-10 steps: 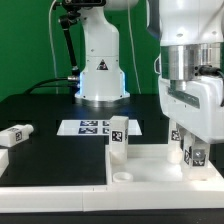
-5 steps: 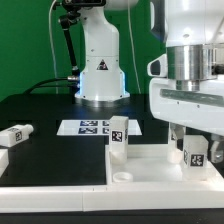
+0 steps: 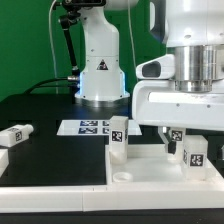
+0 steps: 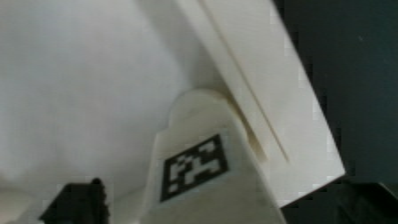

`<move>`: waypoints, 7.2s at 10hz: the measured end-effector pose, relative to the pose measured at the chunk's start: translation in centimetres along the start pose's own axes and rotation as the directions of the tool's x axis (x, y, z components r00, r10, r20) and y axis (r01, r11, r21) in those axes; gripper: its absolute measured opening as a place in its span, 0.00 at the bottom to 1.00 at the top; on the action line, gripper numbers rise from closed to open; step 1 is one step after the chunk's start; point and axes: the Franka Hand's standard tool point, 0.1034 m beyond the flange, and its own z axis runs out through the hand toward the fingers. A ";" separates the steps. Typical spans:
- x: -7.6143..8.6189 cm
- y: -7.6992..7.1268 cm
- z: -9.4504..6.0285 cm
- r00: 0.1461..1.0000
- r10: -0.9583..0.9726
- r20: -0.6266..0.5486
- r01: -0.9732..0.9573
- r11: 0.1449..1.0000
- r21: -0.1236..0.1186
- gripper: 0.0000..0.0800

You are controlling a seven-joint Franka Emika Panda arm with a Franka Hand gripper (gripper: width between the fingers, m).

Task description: Assemble square table

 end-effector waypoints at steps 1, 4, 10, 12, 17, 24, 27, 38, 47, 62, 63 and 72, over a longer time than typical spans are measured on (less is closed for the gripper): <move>0.3 0.2 0.0 0.997 -0.076 0.005 0.076 0.997 0.002 0.81; 0.3 0.2 0.1 1.000 -0.028 0.006 0.028 1.000 0.001 0.66; 0.3 0.2 0.1 0.941 0.337 0.008 -0.337 0.941 0.001 0.36; 0.4 0.3 0.0 0.796 0.604 0.038 -0.604 0.797 0.005 0.36; 0.3 -0.1 0.1 0.236 0.965 0.118 -0.969 0.243 -0.046 0.36; 0.1 0.0 0.2 0.000 0.996 0.090 -0.998 0.006 -0.066 0.36; 0.0 0.0 0.2 0.001 0.996 0.090 -0.998 0.007 -0.066 0.80; 1.1 5.3 -3.4 0.134 0.986 0.099 -0.991 0.133 0.016 0.81; -1.9 17.3 -4.5 0.689 0.723 0.038 -0.724 0.687 0.053 0.81; -8.6 36.0 -2.4 0.947 -0.007 0.321 -0.016 0.998 0.067 0.81; -9.0 38.8 -2.7 0.885 0.056 0.462 -0.074 0.997 0.021 0.81; -13.2 40.1 1.0 0.552 0.164 0.818 -0.210 0.976 -0.054 0.81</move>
Offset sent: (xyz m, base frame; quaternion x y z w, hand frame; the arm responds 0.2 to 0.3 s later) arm 0.0000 0.0000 0.0000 0.0000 0.0000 0.0000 1.0000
